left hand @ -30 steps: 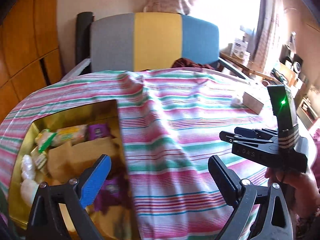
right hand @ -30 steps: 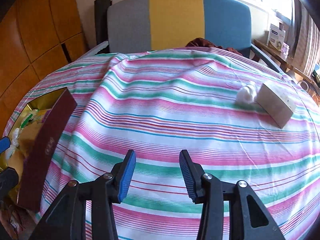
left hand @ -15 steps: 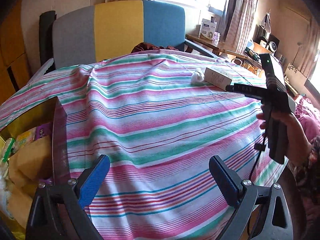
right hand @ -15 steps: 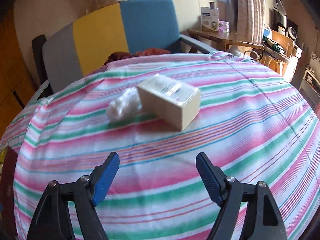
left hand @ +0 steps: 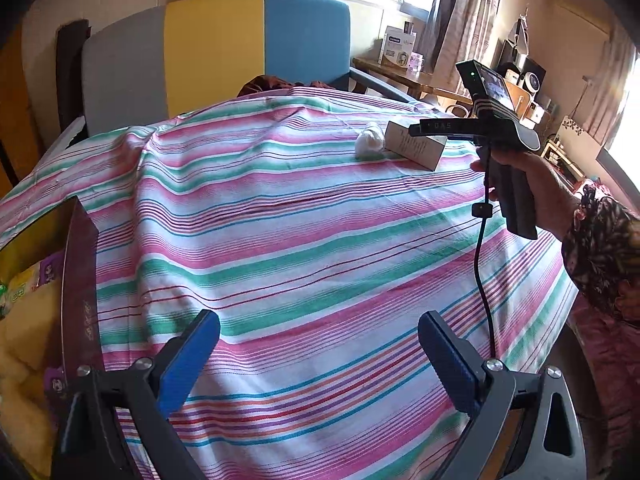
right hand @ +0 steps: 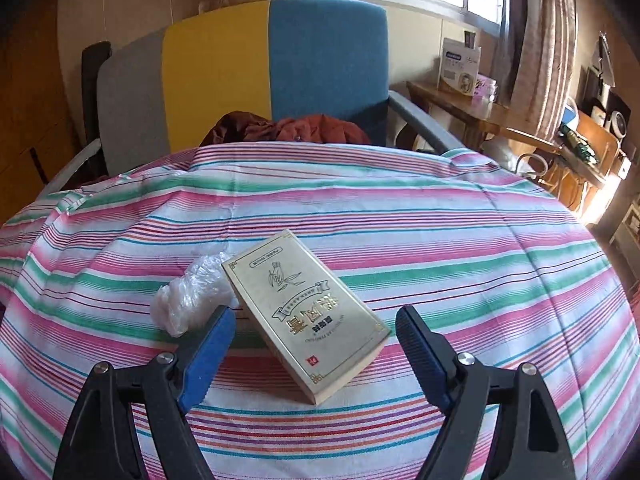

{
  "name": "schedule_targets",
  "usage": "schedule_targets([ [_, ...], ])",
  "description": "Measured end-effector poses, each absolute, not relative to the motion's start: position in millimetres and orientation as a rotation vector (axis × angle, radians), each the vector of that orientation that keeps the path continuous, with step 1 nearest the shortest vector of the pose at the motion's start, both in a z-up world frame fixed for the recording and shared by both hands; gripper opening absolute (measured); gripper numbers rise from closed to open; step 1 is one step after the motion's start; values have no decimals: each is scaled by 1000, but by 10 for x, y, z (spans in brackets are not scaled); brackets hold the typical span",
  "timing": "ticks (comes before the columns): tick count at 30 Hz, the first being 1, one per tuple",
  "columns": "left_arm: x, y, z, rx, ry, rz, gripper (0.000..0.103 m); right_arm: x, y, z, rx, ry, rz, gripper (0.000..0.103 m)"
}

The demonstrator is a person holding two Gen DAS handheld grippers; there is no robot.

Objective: Organize objects
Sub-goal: 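Return the right gripper to the table and grasp the cream tea box, then grasp the white plastic bag with the left gripper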

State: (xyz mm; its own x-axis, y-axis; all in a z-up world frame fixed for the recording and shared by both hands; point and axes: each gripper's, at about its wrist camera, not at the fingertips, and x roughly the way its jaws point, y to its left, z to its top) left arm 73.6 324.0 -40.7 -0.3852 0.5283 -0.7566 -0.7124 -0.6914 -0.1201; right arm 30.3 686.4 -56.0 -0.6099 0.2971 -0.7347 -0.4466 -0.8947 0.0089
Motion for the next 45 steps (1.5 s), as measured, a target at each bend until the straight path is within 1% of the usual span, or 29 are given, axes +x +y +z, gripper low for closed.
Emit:
schedule_targets([
  [4,701,3298,-424,-1049,287,2105,100,261,6846,-678,-1109,247,2472,83],
  [5,691,3315,-424,-1049,283,2101,100,270,6849,-691,-1093,268,2480,83],
  [6,680,3342,-421,-1046,287,2106,100,282,6870,-704,-1080,315,2496,79],
  [7,670,3373,-418,-1043,296,2111,100,300,6889,-719,-1069,375,2507,72],
  [8,657,3402,-413,-1041,303,2112,100,322,6908,-738,-1056,431,2507,70],
  [10,624,3473,-401,-1033,304,2114,100,371,6925,-778,-1028,522,2493,61],
  [12,582,3550,-400,-1030,313,2119,100,419,6890,-797,-1010,562,2488,56],
  [23,109,4274,-355,-996,300,2172,100,877,6550,-787,-914,569,2421,53],
  [27,-109,4718,-378,-948,361,2192,100,1052,6523,-765,-831,574,2387,53],
  [33,-453,5355,-490,-959,376,2187,100,1153,6481,-749,-755,531,2338,53],
  [38,-702,5641,-608,-987,375,2215,98,1140,6458,-751,-749,497,2335,53],
  [41,-777,5777,-655,-974,396,2217,94,1118,6434,-761,-751,476,2329,53],
  [43,-772,5874,-710,-951,449,2212,88,1113,6433,-767,-749,471,2329,53],
  [44,-762,5922,-747,-939,477,2197,84,1112,6436,-770,-749,470,2328,53],
  [45,-737,5957,-784,-926,496,2183,77,1109,6434,-774,-750,472,2328,53],
])
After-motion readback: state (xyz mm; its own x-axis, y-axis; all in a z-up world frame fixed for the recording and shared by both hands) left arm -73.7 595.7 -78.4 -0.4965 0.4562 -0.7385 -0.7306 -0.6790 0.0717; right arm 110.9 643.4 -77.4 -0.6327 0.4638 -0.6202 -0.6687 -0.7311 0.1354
